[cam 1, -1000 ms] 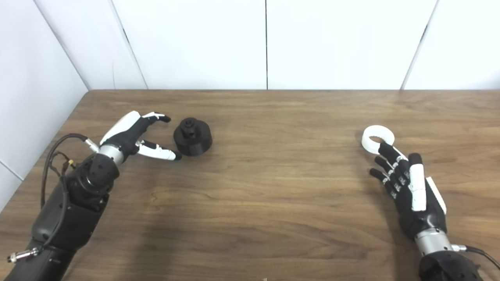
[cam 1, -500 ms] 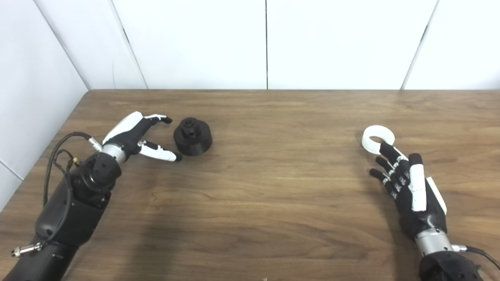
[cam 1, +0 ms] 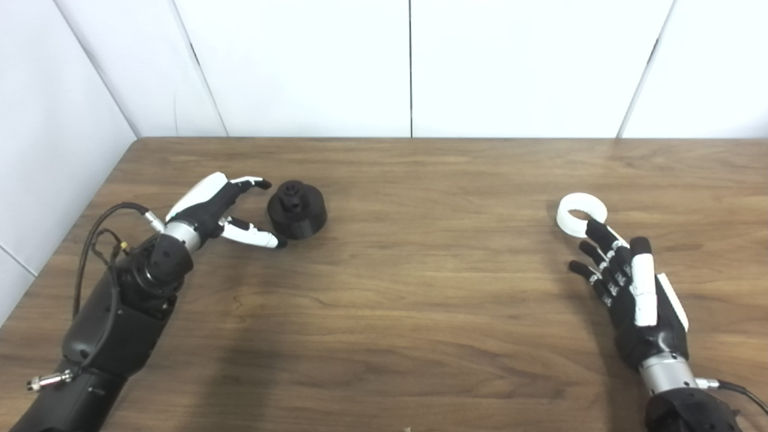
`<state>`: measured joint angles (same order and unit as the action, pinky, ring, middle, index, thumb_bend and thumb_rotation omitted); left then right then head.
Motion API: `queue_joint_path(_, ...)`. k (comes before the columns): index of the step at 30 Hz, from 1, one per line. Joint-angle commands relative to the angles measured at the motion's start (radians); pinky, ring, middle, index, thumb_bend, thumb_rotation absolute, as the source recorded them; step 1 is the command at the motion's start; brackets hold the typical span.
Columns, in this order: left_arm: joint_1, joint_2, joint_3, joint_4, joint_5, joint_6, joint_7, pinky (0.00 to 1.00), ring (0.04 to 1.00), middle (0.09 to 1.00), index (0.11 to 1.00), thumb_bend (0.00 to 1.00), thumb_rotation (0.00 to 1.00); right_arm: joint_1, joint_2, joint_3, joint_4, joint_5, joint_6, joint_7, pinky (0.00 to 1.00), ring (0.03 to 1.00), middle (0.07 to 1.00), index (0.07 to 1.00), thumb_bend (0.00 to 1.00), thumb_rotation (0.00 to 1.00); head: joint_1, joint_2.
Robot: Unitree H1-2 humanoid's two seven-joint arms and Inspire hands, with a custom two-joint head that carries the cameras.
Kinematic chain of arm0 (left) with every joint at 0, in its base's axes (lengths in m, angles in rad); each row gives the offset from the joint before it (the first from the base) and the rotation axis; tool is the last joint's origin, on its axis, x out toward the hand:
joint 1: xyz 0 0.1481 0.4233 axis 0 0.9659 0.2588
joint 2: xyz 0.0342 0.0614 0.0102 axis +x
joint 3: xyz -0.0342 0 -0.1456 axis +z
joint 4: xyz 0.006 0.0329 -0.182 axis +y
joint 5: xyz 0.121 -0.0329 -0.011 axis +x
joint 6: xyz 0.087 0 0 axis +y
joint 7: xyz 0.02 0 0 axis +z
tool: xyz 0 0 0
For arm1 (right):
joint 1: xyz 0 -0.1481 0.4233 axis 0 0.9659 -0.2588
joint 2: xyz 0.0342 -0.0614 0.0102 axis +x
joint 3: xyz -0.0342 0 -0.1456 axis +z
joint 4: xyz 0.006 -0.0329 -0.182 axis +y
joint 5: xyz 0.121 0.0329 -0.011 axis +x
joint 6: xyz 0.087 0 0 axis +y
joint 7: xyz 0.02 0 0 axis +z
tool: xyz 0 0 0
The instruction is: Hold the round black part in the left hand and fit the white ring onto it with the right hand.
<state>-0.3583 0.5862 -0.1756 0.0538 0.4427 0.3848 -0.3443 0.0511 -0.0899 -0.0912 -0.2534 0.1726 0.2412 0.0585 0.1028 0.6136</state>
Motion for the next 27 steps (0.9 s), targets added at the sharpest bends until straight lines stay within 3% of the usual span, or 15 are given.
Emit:
queue_joint_path(1, -0.064, 0.020, 0.009, -0.002, 0.025, -0.023, 0.025, 0.88, 0.994, 0.965, 0.864, 1.00, 0.30, 0.012, 0.011, 0.000, -0.025, 0.003, -0.044, 0.001, 0.82, 0.927, 0.933, 0.876, 0.65, 1.00, 0.001, 0.001)
queue_joint_path(7, -0.072, 0.013, 0.011, 0.017, 0.013, -0.048, 0.023, 0.91, 1.000, 0.974, 0.868, 1.00, 0.30, 0.015, 0.024, -0.001, -0.032, 0.006, -0.035, -0.009, 0.82, 0.924, 0.928, 0.870, 0.64, 0.98, -0.004, 0.000)
queue_joint_path(27, -0.104, -0.006, -0.015, 0.040, 0.021, -0.042, 0.013, 0.91, 1.000, 0.980, 0.871, 1.00, 0.30, 0.028, 0.026, -0.003, -0.032, 0.017, -0.052, -0.015, 0.83, 0.926, 0.928, 0.874, 0.64, 0.98, -0.025, 0.000)
